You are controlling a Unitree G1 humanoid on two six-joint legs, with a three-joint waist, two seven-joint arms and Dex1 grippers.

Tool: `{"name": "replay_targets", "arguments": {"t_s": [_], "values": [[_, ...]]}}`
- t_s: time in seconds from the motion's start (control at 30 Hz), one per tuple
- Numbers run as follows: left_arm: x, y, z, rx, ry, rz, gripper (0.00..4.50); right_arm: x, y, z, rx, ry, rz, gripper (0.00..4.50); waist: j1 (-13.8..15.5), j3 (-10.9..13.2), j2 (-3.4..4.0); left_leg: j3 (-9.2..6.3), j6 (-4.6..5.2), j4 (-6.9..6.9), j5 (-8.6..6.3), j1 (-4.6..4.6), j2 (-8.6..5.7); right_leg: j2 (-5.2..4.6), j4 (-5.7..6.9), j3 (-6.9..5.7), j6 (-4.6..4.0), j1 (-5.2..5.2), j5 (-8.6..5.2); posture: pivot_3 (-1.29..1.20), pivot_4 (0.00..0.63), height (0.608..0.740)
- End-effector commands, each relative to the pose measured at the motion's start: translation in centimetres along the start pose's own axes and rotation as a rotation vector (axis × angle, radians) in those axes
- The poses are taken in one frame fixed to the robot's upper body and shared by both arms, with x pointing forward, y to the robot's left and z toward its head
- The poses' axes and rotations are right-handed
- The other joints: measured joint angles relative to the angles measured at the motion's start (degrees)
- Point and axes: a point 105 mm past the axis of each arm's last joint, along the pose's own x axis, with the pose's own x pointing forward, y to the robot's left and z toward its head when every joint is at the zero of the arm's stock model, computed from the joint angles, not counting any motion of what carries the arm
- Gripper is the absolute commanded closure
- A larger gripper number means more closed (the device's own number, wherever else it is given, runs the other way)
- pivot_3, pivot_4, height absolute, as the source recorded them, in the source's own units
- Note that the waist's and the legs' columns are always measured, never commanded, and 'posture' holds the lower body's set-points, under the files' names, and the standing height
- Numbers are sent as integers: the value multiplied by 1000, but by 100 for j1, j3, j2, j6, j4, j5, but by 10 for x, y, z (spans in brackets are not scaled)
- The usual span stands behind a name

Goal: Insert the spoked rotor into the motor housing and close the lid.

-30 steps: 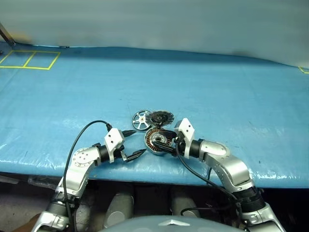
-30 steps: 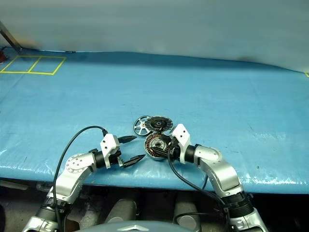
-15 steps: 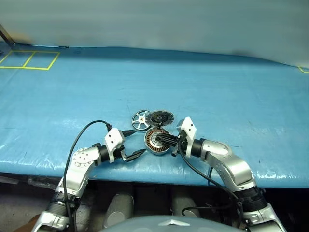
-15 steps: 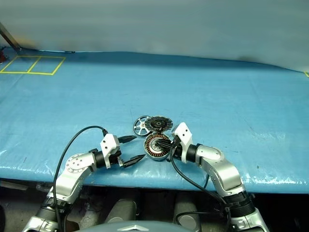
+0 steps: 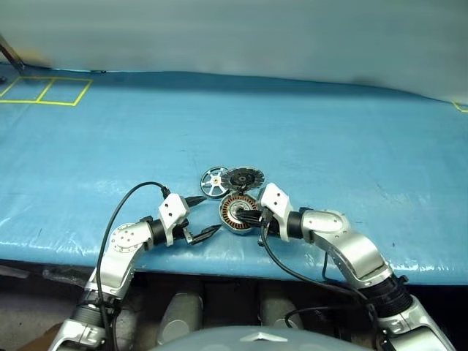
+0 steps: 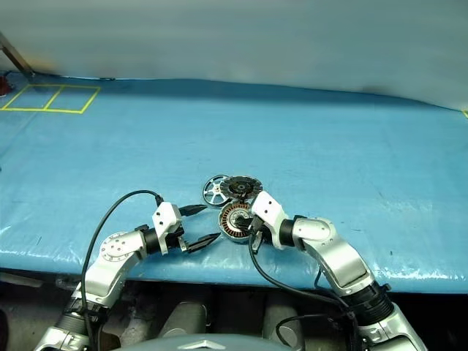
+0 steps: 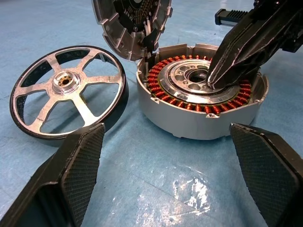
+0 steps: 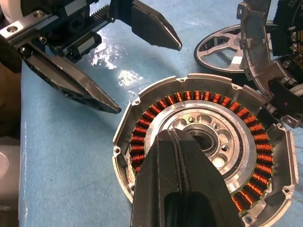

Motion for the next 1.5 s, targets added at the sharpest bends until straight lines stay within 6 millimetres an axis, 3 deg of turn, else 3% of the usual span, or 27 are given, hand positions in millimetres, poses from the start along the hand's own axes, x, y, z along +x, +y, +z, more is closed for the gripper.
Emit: {"name": "replay_targets", "arguments": {"t_s": [0.03,0.17,0.37,0.6,0.87,1.0,1.5], "values": [[0,0,5,20,-23,6,0,-5,3,7,-2,-18,8,4486,0,0,0,0,0,0,0,-1,0,0,0,0,0,0,0,0,150,740],[0,0,4,13,-23,9,0,-12,10,32,47,-143,78,4486,-2,1,0,0,0,-2,0,-11,0,-1,-1,0,0,-8,0,0,150,740],[1,-1,4,8,-26,5,0,-13,2,36,65,-165,55,4486,-7,1,0,0,1,-1,0,-10,0,0,-1,0,0,-7,0,0,150,740],[1,0,4,9,-27,9,0,-6,-12,18,110,-111,-7,4486,-8,1,0,0,1,-2,0,-10,-1,0,-1,-1,0,-8,0,0,150,740],[0,0,4,13,-24,13,0,-2,-10,-6,96,1,-8,4486,-12,1,0,1,0,-2,0,-6,0,1,-1,-1,0,-5,0,0,150,740],[-1,0,3,13,-23,13,0,-3,-10,-22,5,116,-36,4486,-9,-2,1,1,0,-1,0,-4,-1,-1,-1,-1,0,-2,0,0,150,740],[1,-2,3,6,-29,15,0,-7,-14,-36,-262,292,-81,4486,48,-49,-7,-6,-1,0,-1,9,-1,-4,-11,-9,0,-2,-1,0,150,740]]}}
